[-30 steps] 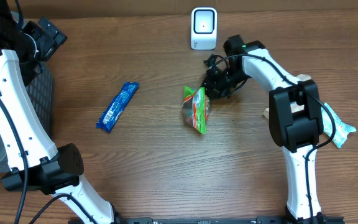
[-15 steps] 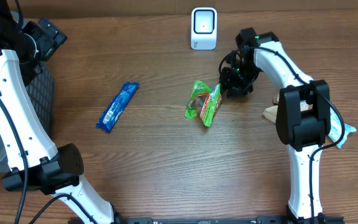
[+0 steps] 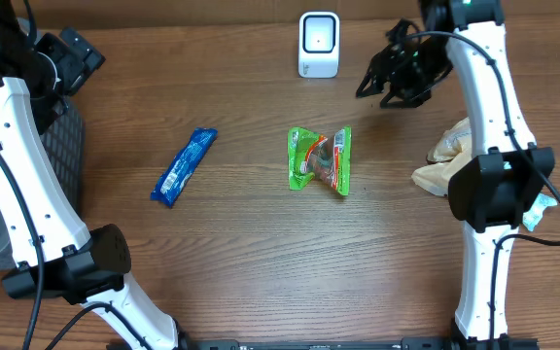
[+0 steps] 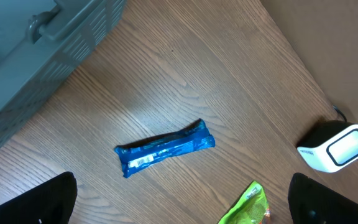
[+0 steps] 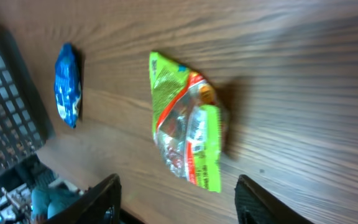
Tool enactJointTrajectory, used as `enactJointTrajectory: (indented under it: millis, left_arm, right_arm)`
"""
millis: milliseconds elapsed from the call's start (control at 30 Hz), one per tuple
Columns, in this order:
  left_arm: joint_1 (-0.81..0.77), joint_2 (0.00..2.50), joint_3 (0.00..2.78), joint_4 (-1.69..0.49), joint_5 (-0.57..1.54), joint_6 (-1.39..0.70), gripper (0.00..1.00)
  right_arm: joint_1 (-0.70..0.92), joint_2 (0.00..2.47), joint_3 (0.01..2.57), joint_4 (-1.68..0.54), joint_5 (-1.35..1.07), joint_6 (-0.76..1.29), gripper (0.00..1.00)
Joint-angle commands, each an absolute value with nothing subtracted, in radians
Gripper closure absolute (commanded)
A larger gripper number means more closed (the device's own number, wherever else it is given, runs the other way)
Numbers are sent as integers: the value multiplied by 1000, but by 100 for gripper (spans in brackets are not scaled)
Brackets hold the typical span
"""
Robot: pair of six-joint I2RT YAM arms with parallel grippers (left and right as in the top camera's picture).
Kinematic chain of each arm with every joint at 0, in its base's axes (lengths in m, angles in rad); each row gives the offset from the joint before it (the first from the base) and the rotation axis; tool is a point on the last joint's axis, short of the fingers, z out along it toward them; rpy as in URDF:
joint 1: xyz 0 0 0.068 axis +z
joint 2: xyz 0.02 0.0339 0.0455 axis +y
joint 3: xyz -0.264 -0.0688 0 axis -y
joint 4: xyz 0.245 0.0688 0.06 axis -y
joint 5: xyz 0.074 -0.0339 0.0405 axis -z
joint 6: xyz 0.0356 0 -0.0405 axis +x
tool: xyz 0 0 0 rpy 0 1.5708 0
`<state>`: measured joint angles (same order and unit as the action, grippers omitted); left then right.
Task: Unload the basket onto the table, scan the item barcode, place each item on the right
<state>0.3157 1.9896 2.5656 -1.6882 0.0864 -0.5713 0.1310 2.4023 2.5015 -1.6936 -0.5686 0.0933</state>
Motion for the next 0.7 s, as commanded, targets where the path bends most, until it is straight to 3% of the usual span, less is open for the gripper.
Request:
enactJointTrajectory:
  millis: [0, 100, 133, 233, 467, 667]
  left_arm:
    - [312, 1962, 2576, -1689, 89, -580, 0]
    - [312, 1962, 2576, -1689, 89, -580, 0]
    - [312, 1962, 2576, -1689, 89, -580, 0]
    - [312, 1962, 2576, -1689, 89, -580, 0]
    - [312, 1962, 2576, -1689, 89, -580, 0]
    - [312, 1962, 2576, -1689, 89, -580, 0]
  right_arm:
    - [264, 2391, 2434, -1693, -558, 73, 48]
    - [343, 2391, 2406, -1692, -482, 74, 61]
    - [369, 2391, 2391, -1688, -471, 78, 73]
    - [421, 2391, 2330, -1652, -447, 89, 94]
    - [461, 2391, 2134, -1552, -334, 150, 96]
    - [443, 2391, 2104, -1476, 38, 102, 95]
